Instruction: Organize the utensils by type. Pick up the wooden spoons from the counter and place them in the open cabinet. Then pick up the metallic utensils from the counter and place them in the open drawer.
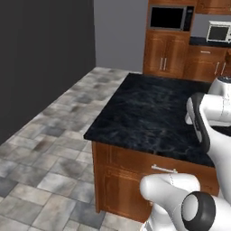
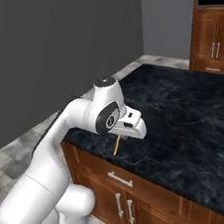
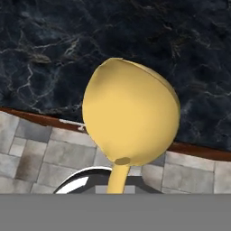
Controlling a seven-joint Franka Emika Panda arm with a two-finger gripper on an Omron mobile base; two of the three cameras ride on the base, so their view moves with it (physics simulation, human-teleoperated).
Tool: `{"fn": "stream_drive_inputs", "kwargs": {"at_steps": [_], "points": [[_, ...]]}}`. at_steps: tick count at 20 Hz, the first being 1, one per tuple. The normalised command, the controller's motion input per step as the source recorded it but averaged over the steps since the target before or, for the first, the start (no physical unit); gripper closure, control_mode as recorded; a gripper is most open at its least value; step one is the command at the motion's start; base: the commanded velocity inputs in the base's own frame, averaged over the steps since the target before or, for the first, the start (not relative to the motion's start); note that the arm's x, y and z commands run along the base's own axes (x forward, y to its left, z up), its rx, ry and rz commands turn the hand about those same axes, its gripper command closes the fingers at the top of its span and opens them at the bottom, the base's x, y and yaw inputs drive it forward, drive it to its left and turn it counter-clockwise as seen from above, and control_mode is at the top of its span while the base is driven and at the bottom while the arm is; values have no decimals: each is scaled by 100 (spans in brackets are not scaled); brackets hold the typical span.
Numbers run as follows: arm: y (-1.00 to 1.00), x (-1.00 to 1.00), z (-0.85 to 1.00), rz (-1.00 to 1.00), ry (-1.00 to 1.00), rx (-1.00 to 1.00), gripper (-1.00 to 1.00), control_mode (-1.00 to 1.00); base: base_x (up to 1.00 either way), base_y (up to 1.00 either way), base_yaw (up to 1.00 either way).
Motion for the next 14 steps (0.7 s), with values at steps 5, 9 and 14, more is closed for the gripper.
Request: {"fn": "stream_drive_inputs", "kwargs": {"at_steps": [5,9,14], "points": [[0,0,0,0,0,0,100,100,-21,-10,-58],[0,0,0,0,0,0,100,100,-13,-33,-44],[0,0,0,0,0,0,100,100,-10,-66,-29]]}}
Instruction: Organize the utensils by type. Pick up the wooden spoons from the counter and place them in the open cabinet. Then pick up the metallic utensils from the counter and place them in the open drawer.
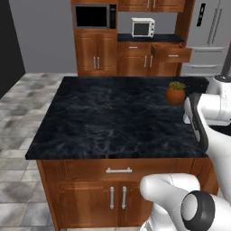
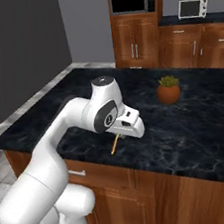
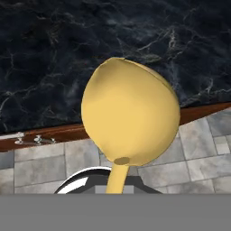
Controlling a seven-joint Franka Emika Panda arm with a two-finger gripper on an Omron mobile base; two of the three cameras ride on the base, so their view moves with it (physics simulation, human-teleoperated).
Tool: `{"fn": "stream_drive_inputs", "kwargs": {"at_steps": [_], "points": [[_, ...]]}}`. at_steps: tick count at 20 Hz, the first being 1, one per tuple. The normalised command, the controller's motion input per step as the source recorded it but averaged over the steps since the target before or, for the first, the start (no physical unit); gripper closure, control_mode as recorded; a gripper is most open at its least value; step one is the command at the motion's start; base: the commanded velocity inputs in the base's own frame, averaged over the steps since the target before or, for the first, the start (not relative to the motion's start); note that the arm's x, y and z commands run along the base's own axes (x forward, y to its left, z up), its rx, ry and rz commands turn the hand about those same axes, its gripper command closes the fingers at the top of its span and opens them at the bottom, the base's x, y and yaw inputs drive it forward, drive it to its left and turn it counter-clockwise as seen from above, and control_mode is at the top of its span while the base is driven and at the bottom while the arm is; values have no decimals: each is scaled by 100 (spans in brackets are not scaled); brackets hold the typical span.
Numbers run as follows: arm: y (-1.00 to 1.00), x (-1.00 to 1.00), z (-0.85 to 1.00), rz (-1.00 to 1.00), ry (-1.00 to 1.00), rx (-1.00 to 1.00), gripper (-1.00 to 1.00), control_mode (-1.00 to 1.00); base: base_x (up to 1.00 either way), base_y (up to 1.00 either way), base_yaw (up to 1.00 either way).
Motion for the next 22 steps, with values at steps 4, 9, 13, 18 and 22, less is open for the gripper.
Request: {"fn": "stream_drive_inputs", "kwargs": {"at_steps": [4,9,13,18,22], "points": [[0,0,0,0,0,0,100,100,-4,-95,-16],[0,0,0,0,0,0,100,100,-2,-97,-18],[0,0,0,0,0,0,100,100,0,-97,-17],[0,0,0,0,0,0,100,100,1,-98,-9],[0,0,0,0,0,0,100,100,20,-94,-1]]}}
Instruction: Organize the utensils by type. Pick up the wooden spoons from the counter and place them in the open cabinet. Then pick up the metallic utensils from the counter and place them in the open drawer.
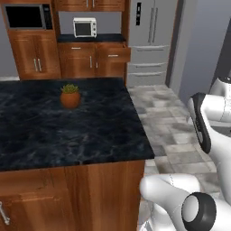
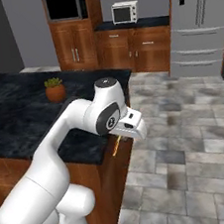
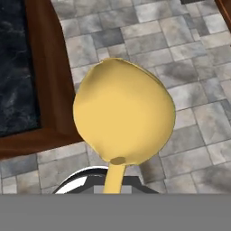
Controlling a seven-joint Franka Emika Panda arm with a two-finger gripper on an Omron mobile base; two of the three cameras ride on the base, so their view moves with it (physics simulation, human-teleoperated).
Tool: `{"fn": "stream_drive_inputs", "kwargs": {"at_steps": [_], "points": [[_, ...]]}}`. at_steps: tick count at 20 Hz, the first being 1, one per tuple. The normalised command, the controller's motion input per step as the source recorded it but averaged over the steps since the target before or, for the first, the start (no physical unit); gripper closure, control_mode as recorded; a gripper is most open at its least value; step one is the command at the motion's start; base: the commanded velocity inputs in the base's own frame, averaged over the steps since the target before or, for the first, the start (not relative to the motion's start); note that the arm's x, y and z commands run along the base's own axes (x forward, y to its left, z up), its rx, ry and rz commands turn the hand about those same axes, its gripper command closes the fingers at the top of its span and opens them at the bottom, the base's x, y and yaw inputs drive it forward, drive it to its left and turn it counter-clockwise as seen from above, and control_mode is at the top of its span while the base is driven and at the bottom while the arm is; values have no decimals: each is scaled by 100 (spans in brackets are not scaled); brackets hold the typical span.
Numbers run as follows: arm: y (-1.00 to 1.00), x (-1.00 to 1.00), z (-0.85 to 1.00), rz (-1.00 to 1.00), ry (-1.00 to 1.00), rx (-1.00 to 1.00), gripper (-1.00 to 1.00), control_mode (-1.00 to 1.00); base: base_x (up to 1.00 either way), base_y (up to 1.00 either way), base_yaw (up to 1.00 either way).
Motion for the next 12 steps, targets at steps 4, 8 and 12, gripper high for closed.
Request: {"fn": "stream_drive_inputs", "kwargs": {"at_steps": [4,8,12], "points": [[0,0,0,0,0,0,100,100,39,-91,0],[0,0,0,0,0,0,100,100,51,-87,0],[0,0,0,0,0,0,100,100,94,-49,9]]}}
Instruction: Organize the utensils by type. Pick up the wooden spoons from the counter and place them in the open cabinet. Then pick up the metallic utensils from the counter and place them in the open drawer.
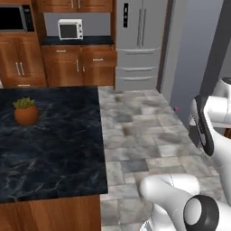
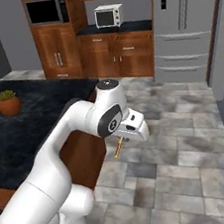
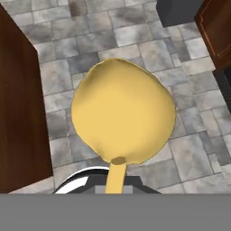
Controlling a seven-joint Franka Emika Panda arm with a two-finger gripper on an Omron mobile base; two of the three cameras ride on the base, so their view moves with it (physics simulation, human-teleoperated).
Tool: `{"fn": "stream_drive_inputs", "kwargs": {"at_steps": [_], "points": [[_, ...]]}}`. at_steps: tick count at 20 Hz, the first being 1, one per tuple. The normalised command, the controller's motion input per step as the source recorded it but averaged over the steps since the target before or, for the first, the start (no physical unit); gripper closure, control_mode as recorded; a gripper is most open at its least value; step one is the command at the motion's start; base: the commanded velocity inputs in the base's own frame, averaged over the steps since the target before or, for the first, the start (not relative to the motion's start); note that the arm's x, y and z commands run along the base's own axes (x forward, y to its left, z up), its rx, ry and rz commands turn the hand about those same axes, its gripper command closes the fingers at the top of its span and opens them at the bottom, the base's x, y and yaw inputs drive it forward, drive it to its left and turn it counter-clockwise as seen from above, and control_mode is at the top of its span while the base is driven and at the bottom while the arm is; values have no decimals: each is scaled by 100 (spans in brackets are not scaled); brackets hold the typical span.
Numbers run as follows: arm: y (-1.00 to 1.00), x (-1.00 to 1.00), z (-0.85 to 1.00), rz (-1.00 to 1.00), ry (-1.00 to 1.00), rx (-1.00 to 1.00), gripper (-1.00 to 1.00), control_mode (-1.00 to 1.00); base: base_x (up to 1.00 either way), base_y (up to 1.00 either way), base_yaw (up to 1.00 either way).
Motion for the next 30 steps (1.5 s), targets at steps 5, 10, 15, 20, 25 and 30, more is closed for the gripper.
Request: {"fn": "stream_drive_inputs", "kwargs": {"at_steps": [5,10,15,20,25,30], "points": [[0,0,0,0,0,0,100,100,100,-21,29],[0,0,0,0,0,0,100,100,100,-22,27],[0,0,0,0,0,0,100,100,100,-46,3],[0,0,0,0,0,0,100,100,100,-46,3],[0,0,0,0,0,0,100,100,100,-37,10],[0,0,0,0,0,0,100,100,100,-40,8]]}}
